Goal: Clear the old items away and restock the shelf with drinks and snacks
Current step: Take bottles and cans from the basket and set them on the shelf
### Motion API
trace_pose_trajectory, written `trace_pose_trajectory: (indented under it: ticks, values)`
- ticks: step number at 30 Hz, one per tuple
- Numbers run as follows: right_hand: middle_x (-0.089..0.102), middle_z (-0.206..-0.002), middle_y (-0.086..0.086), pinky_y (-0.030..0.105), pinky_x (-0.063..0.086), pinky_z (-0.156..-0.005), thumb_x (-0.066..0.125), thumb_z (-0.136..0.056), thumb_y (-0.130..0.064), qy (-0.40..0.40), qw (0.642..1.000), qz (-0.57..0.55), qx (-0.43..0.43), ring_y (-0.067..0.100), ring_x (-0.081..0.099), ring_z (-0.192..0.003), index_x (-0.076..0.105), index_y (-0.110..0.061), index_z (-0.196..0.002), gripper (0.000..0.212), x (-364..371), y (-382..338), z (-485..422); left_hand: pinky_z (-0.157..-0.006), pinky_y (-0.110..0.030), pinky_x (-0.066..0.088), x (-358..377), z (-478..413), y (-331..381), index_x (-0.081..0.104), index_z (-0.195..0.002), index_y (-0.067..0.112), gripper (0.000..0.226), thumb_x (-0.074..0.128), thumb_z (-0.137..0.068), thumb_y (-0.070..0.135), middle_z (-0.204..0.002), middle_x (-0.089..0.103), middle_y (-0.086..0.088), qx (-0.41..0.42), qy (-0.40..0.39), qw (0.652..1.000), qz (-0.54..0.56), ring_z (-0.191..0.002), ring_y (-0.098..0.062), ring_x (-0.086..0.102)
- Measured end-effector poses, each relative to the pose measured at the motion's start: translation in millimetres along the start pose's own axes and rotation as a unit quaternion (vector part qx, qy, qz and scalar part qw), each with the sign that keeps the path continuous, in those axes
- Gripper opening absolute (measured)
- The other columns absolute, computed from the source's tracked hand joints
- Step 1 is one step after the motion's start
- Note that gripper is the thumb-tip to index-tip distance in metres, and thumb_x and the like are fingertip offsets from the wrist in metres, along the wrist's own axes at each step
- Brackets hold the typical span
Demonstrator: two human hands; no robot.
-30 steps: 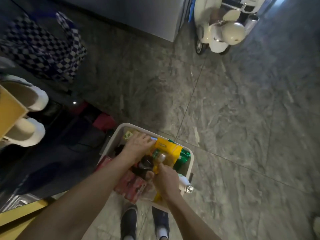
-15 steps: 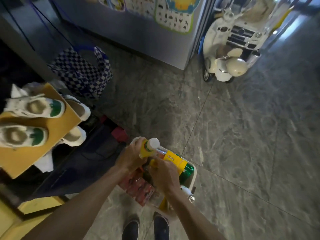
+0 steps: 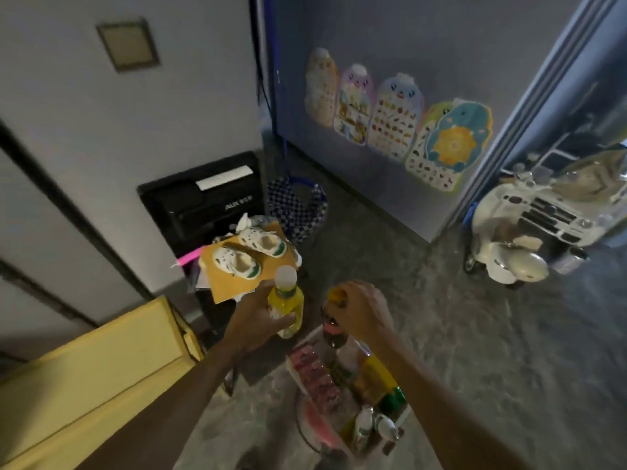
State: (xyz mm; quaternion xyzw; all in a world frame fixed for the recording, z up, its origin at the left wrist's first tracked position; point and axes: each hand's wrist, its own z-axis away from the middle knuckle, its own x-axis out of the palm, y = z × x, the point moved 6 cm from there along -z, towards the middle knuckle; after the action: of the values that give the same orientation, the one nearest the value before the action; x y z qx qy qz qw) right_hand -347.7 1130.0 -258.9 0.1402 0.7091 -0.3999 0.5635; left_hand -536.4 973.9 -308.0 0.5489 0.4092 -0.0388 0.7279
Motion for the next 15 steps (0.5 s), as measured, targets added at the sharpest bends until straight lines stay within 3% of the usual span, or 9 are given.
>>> trace_pose_trajectory:
  ticks: [4, 7, 12, 15]
  values:
    - [0.066, -0.086, -0.008, 0.038, 0.059, -0.072, 0.069, -0.089, -0.046, -0.012, 0.996, -0.003, -0.086, 0.015, 0.065, -0.077, 0.070, -0.025, -0.082, 0.022, -19.4, -86.7, -30.9, -0.090, -0.042, 0.061, -82.3, 35.8, -24.7, 0.046, -0.141, 0.042, 0.089, 0.092, -0.067, 0.060, -0.119, 0.069, 0.011, -0.063, 0.069, 0.995, -0.015, -0.106, -0.017, 0.070]
    - [0.063, -0.071, -0.008, 0.042, 0.061, -0.065, 0.064, -0.087, -0.051, -0.019, 0.990, -0.025, -0.136, 0.013, 0.063, -0.066, 0.065, -0.022, -0.074, 0.032, -10.7, -157.8, -46.0, -0.087, -0.040, 0.062, -146.1, 69.9, -60.3, 0.050, -0.139, 0.038, 0.086, 0.092, -0.067, 0.058, -0.117, 0.071, 0.012, -0.083, 0.126, 0.988, -0.011, -0.101, -0.015, 0.071]
    - [0.066, -0.072, -0.007, 0.026, 0.047, -0.061, 0.073, -0.092, -0.045, -0.031, 0.974, -0.031, -0.222, 0.010, 0.064, -0.069, 0.071, -0.021, -0.079, 0.027, 28.4, -287.1, -48.6, -0.084, -0.034, 0.060, -242.8, 139.9, -129.6, 0.053, -0.139, 0.028, 0.080, 0.095, -0.073, 0.044, -0.115, 0.072, 0.010, -0.133, 0.217, 0.967, 0.011, -0.102, -0.015, 0.071]
    - [0.068, -0.076, -0.010, 0.030, 0.059, -0.069, 0.076, -0.092, -0.044, -0.061, 0.969, -0.051, -0.233, 0.005, 0.065, -0.071, 0.072, -0.022, -0.083, 0.023, 65.1, -349.2, -47.8, -0.075, -0.027, 0.052, -283.3, 174.0, -169.4, 0.053, -0.139, 0.028, 0.079, 0.093, -0.074, 0.045, -0.107, 0.072, 0.009, -0.162, 0.256, 0.953, 0.001, -0.097, -0.015, 0.072]
